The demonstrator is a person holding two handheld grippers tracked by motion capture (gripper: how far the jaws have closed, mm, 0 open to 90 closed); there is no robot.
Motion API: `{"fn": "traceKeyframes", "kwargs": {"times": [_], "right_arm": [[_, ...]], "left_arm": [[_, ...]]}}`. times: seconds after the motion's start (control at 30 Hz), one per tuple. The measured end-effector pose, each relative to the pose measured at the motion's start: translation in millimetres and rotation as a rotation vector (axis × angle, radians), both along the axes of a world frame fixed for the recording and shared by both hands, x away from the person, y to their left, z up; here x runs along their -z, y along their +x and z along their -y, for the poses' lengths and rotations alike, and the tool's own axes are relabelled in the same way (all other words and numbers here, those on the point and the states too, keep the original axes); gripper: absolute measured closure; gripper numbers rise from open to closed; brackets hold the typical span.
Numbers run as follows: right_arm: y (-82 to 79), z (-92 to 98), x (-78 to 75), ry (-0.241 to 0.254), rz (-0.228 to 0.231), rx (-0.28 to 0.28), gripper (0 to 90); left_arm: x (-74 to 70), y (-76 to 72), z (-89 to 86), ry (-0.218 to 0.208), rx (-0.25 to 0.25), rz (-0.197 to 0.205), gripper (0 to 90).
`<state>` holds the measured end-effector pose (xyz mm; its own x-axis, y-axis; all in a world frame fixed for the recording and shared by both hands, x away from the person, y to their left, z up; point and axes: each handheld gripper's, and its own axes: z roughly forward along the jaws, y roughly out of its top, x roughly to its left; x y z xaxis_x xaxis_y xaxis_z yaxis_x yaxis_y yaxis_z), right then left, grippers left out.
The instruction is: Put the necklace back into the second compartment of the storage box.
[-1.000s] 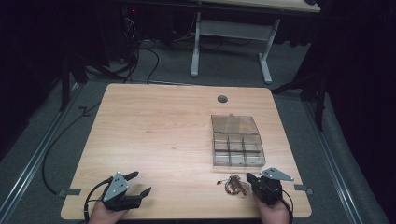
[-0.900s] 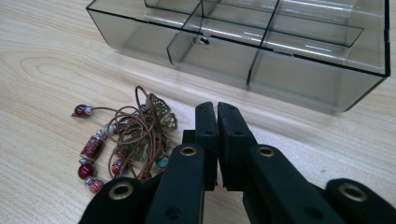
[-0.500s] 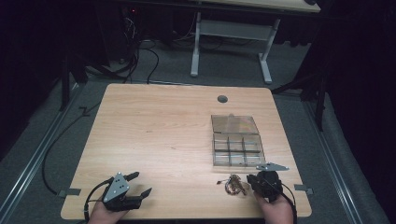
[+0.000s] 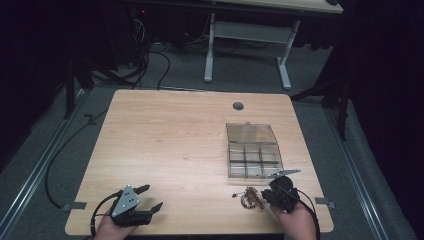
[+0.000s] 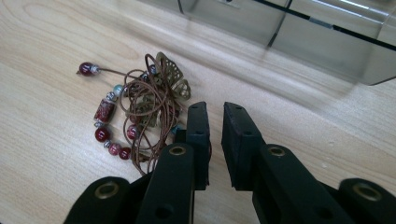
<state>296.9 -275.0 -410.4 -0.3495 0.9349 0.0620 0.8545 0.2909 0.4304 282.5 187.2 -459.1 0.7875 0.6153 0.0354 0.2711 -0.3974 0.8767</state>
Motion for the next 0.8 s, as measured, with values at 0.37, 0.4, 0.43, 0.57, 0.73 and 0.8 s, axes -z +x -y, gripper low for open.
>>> {"fn": "traceKeyframes", "kwargs": {"times": [0.37,0.4,0.43,0.57,0.73,0.8], "right_arm": [[5.0,-5.4,-9.1,-0.021,-0.106,-0.02,80.8],[5.7,-7.2,-9.5,-0.035,-0.126,-0.028,80.7],[5.7,-7.2,-9.5,-0.035,-0.126,-0.028,80.7],[5.9,-11.7,-10.2,-0.063,-0.171,-0.053,79.3],[6.4,-13.3,-14.9,-0.08,-0.184,-0.057,80.0],[7.4,-13.8,-19.9,-0.074,-0.187,-0.058,79.8]], "left_arm": [[0.0,-0.2,0.5,0.006,0.012,-0.002,25.8],[0.0,-0.3,0.8,0.006,0.012,0.0,25.7],[0.0,-0.3,0.8,0.007,0.013,0.001,25.7],[0.0,-0.2,0.5,0.006,0.013,-0.003,25.7],[0.1,-0.3,1.3,0.011,0.014,-0.001,25.7],[0.2,-0.4,1.5,0.012,0.015,-0.001,25.7]]}}
